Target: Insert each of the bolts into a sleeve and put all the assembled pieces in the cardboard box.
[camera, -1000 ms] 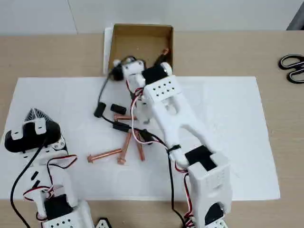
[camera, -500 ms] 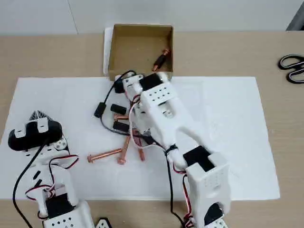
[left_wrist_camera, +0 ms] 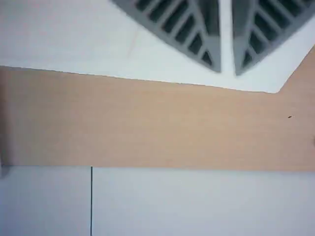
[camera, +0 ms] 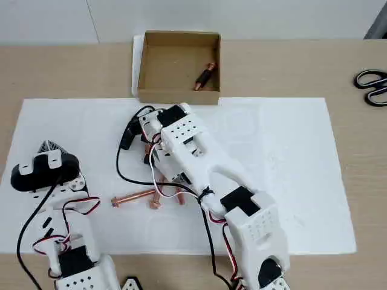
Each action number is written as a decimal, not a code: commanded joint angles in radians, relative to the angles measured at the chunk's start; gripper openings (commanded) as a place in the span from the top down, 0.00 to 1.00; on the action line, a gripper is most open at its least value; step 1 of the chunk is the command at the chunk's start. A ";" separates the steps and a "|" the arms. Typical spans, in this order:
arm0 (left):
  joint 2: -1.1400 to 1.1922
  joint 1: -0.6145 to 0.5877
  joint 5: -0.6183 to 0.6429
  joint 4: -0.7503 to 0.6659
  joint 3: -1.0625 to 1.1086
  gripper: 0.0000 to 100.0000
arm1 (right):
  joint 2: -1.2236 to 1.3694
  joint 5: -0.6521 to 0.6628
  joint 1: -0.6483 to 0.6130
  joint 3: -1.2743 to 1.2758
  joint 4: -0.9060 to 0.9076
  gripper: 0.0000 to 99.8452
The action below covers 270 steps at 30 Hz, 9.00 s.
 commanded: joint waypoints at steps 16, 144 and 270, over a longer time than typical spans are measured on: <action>-0.014 0.041 0.037 0.032 -0.096 0.99 | 0.061 -0.009 0.071 -0.002 -0.093 0.98; 2.303 0.779 0.778 1.344 -2.629 0.99 | -2.246 0.120 0.552 1.623 -0.588 0.99; 0.006 0.552 0.037 -0.252 -0.117 0.99 | -2.069 0.120 0.231 1.585 -1.102 0.99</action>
